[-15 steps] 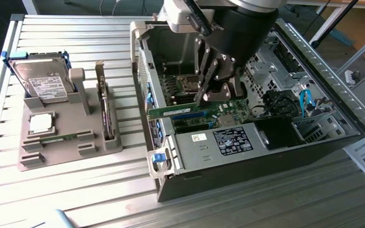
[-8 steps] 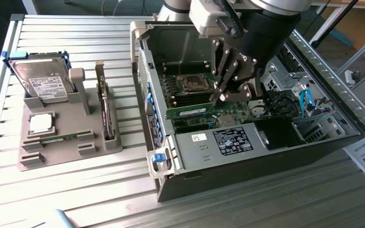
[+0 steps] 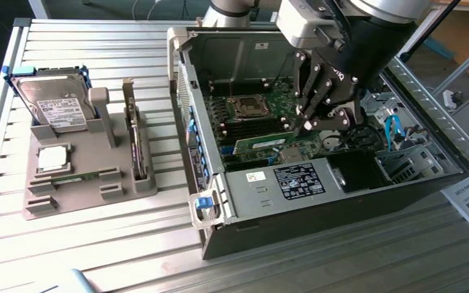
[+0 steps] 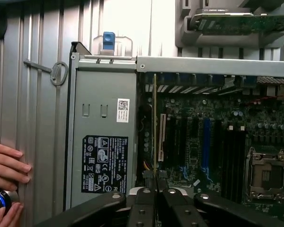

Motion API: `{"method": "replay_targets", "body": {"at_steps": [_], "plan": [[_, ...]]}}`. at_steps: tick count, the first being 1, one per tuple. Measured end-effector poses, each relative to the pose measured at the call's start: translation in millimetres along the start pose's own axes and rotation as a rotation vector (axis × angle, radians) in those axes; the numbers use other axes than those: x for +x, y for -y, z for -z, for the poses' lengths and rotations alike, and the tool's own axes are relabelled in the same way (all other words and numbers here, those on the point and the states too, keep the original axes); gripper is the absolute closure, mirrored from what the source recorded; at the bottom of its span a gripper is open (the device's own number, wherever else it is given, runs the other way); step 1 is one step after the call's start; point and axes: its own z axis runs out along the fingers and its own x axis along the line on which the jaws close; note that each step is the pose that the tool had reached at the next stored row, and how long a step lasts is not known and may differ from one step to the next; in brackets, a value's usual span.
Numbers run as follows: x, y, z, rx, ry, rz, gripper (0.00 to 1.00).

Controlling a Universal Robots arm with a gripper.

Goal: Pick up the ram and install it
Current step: 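Pick up the ram and move it above insertion slot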

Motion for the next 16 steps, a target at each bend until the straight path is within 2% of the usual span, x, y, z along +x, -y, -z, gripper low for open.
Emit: {"method": "replay_targets", "body": {"at_steps": [7,10,12,16], "plan": [[4.0,22.4,0.7,-0.0005,0.0000,0.000,0.88],[6.2,35.2,1.2,-0.0007,0.0000,0.000,0.88],[6.7,38.1,1.2,-0.0007,0.0001,0.000,0.88],[6.7,38.1,1.2,-0.0007,0.0001,0.000,0.88]]}}
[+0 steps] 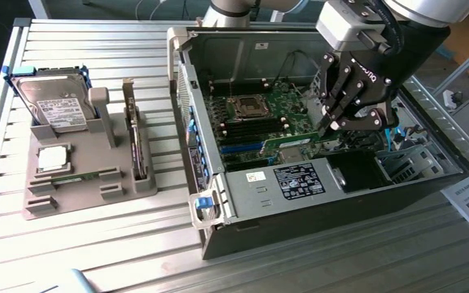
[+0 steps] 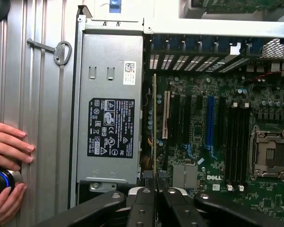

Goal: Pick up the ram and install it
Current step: 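Pick up the ram and move it above insertion slot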

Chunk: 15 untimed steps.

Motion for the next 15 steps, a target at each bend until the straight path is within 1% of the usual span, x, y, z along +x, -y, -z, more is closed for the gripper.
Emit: {"method": "replay_targets", "body": {"at_steps": [5,15], "plan": [[-0.6,0.4,0.1,0.0000,0.0000,0.000,0.88],[-6.4,3.6,0.4,0.0000,-0.0001,0.000,0.88]]}}
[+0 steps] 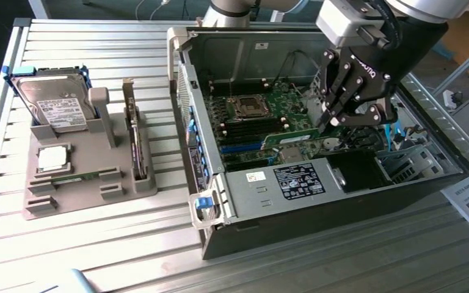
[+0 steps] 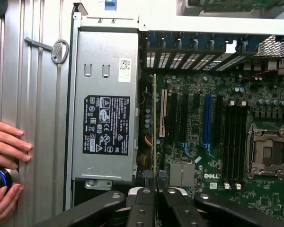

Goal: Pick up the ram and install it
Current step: 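Pick up the ram and move it above insertion slot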

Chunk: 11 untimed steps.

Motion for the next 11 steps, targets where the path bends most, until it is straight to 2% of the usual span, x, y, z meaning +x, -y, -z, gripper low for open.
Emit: {"method": "replay_targets", "body": {"at_steps": [11], "plan": [[-15.2,3.2,0.6,0.0000,0.0000,0.000,0.88]]}}
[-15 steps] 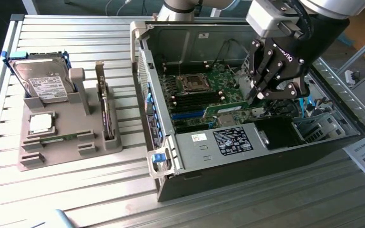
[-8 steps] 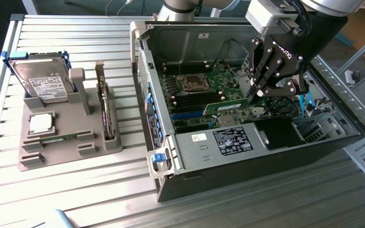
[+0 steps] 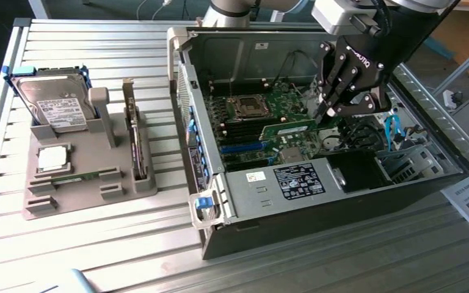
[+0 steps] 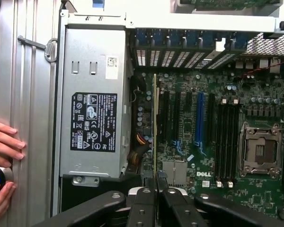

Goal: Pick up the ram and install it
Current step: 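Pick up the ram and move it above insertion slot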

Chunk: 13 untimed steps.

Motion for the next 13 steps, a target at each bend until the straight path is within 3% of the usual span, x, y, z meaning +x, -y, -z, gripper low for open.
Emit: {"method": "replay_targets", "body": {"at_steps": [13], "plan": [[-17.9,4.6,0.6,0.0000,0.0000,0.000,0.88]]}}
